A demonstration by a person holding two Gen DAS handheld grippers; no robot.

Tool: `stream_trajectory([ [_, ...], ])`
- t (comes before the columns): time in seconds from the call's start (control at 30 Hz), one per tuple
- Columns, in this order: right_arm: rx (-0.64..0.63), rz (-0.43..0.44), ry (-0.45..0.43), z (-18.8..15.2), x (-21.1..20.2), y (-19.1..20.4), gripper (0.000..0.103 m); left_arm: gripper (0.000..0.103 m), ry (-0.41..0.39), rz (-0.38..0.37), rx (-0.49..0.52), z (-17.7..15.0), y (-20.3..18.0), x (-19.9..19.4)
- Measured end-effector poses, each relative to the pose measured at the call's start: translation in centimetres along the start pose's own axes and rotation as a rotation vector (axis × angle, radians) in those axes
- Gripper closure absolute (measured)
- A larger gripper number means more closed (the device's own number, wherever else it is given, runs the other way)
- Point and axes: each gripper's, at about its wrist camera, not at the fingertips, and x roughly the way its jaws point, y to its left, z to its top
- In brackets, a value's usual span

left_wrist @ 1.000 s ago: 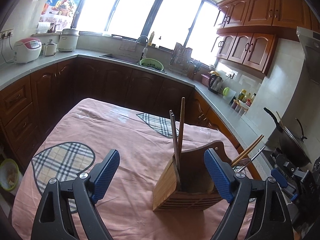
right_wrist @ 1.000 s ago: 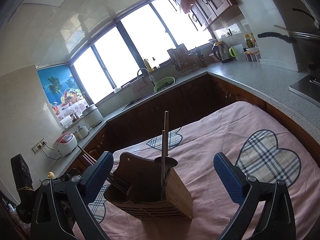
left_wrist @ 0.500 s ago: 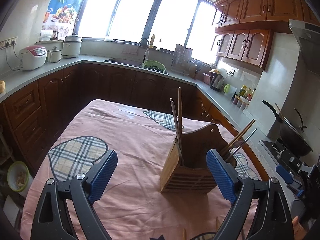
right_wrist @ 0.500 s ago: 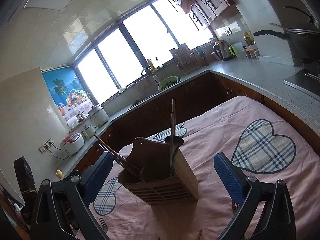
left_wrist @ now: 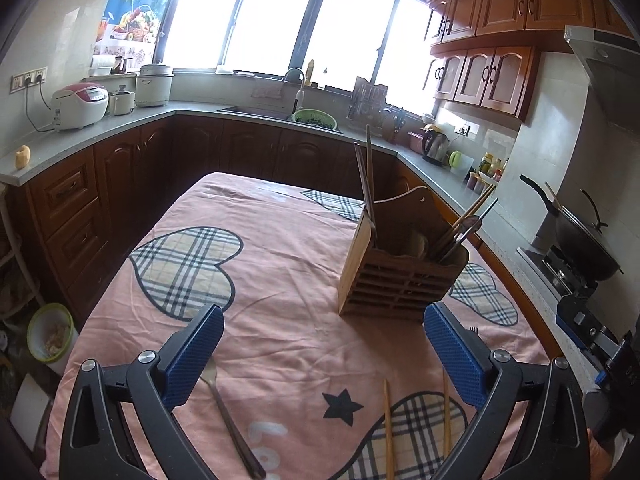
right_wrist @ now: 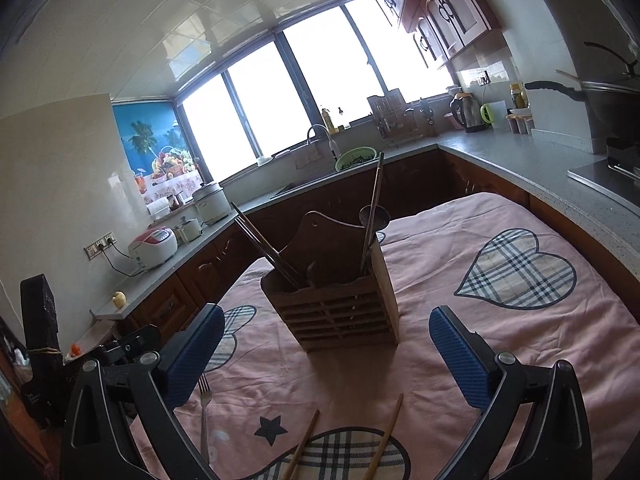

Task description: Organize utensils

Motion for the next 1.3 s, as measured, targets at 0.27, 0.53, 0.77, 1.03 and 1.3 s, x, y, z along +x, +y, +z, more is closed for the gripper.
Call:
stream_trajectory([
  [0.27,-0.124,-0.022,-0.020,-3.1,-2.5,1.6,0.000,0.002,-0.051,0.078,0.059,-2.2,0.1,-3.9],
  [0.53,-0.211,-0.060,-0.066,-4.9,-5.8,2.5,0.000,0.002,-0.098,0.069,0.082,-4.8,0.1,-6.7],
  [0.77,-0.286,-0.072,-0.067,-1.9,-9.1,4.5,0.000,0.001,-0.194,0.059,0.130,-4.4,0.0,-9.5],
  [1.03,-0.300,-0.098,-0.099,-3.2,-10.1,5.6,0.000,0.001,-0.133,0.116,0.233,-7.5,-1.3,-9.3],
  [1.3,-0.306,-0.145,-0.093,-9.1,-8.4,4.7,0.000,0.001,-0.112,0.110,0.173,-9.8,-0.4,-9.2],
])
